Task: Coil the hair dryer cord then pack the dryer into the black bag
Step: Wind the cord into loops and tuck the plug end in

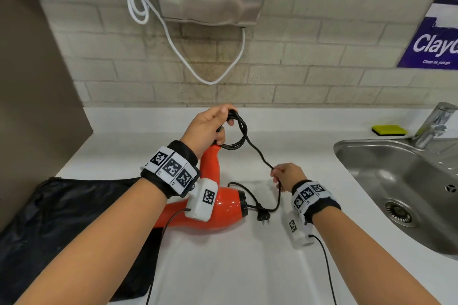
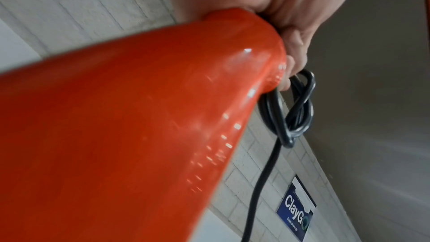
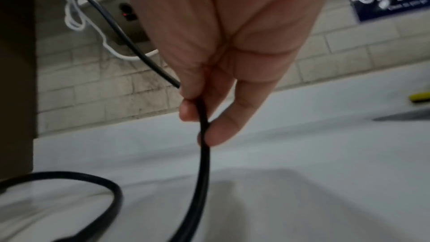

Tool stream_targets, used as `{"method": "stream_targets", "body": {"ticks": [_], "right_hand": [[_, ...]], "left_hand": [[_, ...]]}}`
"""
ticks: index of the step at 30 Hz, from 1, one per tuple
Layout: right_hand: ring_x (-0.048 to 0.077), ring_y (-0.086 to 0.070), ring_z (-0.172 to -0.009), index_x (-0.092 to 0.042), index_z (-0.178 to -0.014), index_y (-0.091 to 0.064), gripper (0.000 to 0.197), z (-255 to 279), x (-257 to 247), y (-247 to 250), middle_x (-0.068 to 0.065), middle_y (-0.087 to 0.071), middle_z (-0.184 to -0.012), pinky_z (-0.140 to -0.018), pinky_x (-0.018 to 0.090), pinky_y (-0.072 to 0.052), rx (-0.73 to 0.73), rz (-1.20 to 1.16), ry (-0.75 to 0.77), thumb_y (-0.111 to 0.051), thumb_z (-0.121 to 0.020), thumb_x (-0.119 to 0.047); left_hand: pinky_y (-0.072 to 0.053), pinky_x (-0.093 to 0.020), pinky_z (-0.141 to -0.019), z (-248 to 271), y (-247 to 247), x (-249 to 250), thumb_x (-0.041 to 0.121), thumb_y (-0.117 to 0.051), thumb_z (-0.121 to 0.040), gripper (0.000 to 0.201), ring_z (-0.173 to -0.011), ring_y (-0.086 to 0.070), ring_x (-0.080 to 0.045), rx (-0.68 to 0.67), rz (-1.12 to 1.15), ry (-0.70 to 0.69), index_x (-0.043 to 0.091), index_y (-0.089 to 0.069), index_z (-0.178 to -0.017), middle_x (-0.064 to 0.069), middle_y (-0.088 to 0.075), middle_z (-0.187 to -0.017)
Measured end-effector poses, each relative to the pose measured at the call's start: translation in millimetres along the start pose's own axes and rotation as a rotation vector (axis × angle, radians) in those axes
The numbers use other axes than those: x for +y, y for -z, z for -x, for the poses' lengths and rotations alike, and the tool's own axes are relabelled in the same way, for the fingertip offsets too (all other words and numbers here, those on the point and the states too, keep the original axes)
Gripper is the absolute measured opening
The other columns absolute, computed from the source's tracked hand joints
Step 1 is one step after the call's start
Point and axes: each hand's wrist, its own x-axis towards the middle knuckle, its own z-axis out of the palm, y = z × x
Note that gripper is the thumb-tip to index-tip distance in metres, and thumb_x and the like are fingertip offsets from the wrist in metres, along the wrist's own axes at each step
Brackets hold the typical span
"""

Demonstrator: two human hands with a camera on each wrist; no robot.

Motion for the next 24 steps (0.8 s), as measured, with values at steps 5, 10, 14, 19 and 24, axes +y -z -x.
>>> {"method": "stream_targets", "body": {"ticks": [5,10,14,19,24], "right_hand": [[0.025,-0.057,-0.101,-0.008,-0.111,-0.061,0.040,9,-23,10,0.012,-0.061,-0.113,-0.081,0.020,-0.041,0.159,0.151,0.199,-0.038,-0.083,0.008],[0.005,-0.054,-0.083,-0.012,-0.109,-0.061,0.024,45,-72,11,0.003,-0.061,-0.103,-0.065,-0.001,-0.038,0.416,-0.237,0.690,-0.044,-0.092,-0.008],[0.006,-0.057,-0.078,-0.019,-0.085,-0.063,0.011,67,-105,13,-0.004,-0.063,-0.086,-0.062,0.008,-0.042,0.378,-0.407,0.801,-0.055,-0.088,-0.013],[0.003,-0.050,-0.065,-0.025,-0.063,-0.048,0.033,62,-109,9,-0.008,-0.053,-0.067,-0.062,0.014,-0.042,0.281,-0.445,0.768,-0.071,-0.074,-0.005],[0.004,-0.058,-0.073,-0.020,-0.081,-0.046,0.028,53,-98,-2,-0.004,-0.056,-0.078,-0.068,0.014,-0.046,0.234,-0.386,0.752,-0.065,-0.077,0.000]], "left_hand": [[-0.034,-0.015,-0.042,-2,-9,-2,0.018,-0.041,-0.097,0.021,-0.035,-0.033,-0.003,0.007,-0.093,-0.019,0.012,-0.059,-0.103,-0.001,-0.055,-0.078],[-0.035,-0.016,-0.043,-5,-16,-4,0.016,-0.044,-0.096,0.018,-0.034,-0.035,-0.003,0.029,-0.158,-0.060,0.016,-0.062,-0.098,0.001,-0.057,-0.071],[-0.036,-0.016,-0.042,-6,-16,-4,0.014,-0.045,-0.095,0.019,-0.034,-0.036,-0.004,0.041,-0.185,-0.088,0.018,-0.062,-0.104,0.006,-0.056,-0.061],[-0.037,-0.013,-0.043,-4,-16,-2,0.018,-0.045,-0.095,0.018,-0.034,-0.037,-0.003,0.015,-0.201,-0.056,0.019,-0.062,-0.102,0.011,-0.050,-0.040],[-0.037,-0.015,-0.045,1,-20,-3,0.019,-0.043,-0.096,0.021,-0.036,-0.034,-0.004,-0.135,-0.179,-0.073,0.022,-0.063,-0.098,-0.025,-0.049,-0.074]]}}
